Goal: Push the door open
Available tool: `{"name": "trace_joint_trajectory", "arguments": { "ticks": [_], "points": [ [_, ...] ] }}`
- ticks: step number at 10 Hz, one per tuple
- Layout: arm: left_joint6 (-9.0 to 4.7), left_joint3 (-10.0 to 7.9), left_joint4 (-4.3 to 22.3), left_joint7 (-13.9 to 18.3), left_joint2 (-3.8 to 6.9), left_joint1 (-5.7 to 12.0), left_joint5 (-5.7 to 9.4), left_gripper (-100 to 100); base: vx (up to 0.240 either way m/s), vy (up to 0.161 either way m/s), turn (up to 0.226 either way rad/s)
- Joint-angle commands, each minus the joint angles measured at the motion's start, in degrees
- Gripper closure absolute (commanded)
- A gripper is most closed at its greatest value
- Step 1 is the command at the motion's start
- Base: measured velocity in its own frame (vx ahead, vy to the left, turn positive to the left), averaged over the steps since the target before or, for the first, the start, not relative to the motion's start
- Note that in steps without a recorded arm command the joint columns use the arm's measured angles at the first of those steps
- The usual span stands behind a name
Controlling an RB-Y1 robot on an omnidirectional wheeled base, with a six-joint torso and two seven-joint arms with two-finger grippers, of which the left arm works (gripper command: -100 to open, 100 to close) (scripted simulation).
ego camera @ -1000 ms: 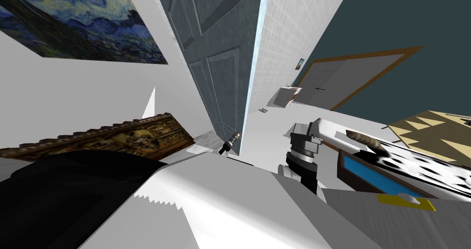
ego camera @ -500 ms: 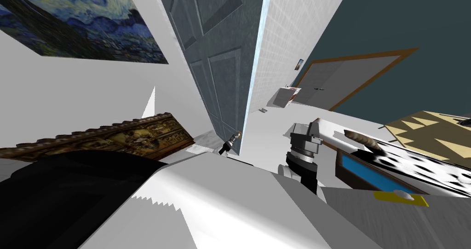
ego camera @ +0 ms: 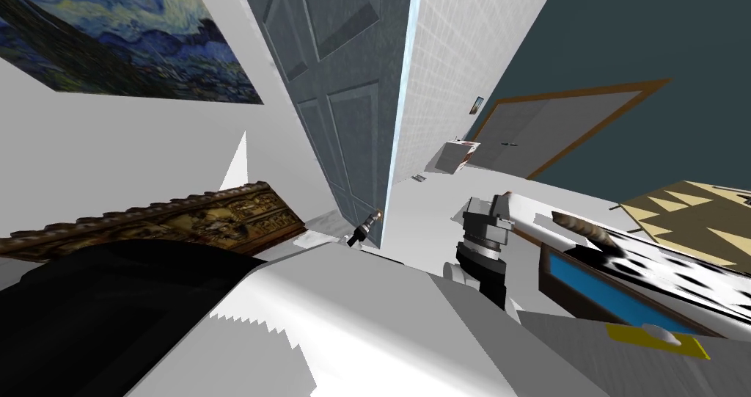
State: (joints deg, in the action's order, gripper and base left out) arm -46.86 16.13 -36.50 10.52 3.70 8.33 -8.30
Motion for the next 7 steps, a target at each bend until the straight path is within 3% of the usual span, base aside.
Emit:
{"name": "trace_joint_trajectory", "arguments": {
  "ticks": [1,4,6,7],
  "points": [
    [-0.18,-1.60,0.0,-0.6,0.63,0.56,0.80,100,0.194,-0.138,0.037],
    [-0.02,-3.47,0.2,-1.4,1.00,0.70,1.77,100,0.173,-0.116,0.043],
    [-0.02,-3.47,0.2,-1.4,1.00,0.70,1.77,100,0.095,-0.067,0.037],
    [0.13,-5.11,0.4,-2.2,1.19,0.82,2.62,100,0.137,-0.072,0.116]
  ]
}}
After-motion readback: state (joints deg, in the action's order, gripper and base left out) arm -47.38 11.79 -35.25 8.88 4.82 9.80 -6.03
